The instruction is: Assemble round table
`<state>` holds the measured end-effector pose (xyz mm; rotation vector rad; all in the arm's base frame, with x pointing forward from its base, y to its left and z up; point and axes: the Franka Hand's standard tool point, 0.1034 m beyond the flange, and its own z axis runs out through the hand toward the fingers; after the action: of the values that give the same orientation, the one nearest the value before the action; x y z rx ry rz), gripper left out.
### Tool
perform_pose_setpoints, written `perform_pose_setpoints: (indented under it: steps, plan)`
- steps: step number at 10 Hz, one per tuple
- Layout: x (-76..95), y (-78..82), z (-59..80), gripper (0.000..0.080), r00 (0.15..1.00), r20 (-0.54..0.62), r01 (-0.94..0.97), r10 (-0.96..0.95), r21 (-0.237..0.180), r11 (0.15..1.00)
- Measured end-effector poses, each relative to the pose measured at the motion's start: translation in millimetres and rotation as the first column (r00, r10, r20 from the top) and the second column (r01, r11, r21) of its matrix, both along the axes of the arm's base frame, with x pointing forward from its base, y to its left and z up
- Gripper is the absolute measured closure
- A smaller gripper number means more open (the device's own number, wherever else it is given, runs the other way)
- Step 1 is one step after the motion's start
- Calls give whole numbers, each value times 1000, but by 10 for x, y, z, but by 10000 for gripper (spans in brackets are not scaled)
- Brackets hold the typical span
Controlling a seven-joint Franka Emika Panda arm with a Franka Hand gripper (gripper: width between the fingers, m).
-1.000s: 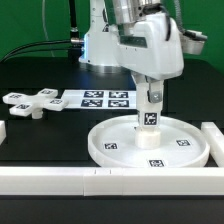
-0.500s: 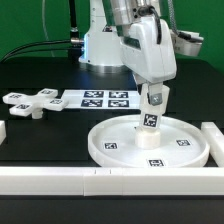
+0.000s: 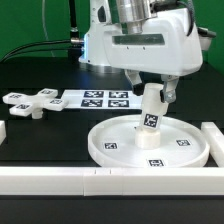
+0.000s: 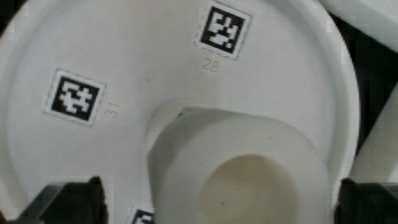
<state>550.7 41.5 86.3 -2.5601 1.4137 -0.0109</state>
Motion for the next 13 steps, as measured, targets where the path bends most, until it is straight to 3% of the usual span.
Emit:
perform_pose_setpoints:
  steps: [4,6,9,10,13]
  plan:
    - [92,102,56,151,899,37,-429,436,-122,895]
    - [107,174,71,151,801,37,-587,598,-153,795]
    - [104,157,66,151,690,39,-707,723,-178,684]
    - [105,154,66,151,611,38,-772,791,-195,605]
    - [126,163,70,151,242,-13,-935,970,-270,229]
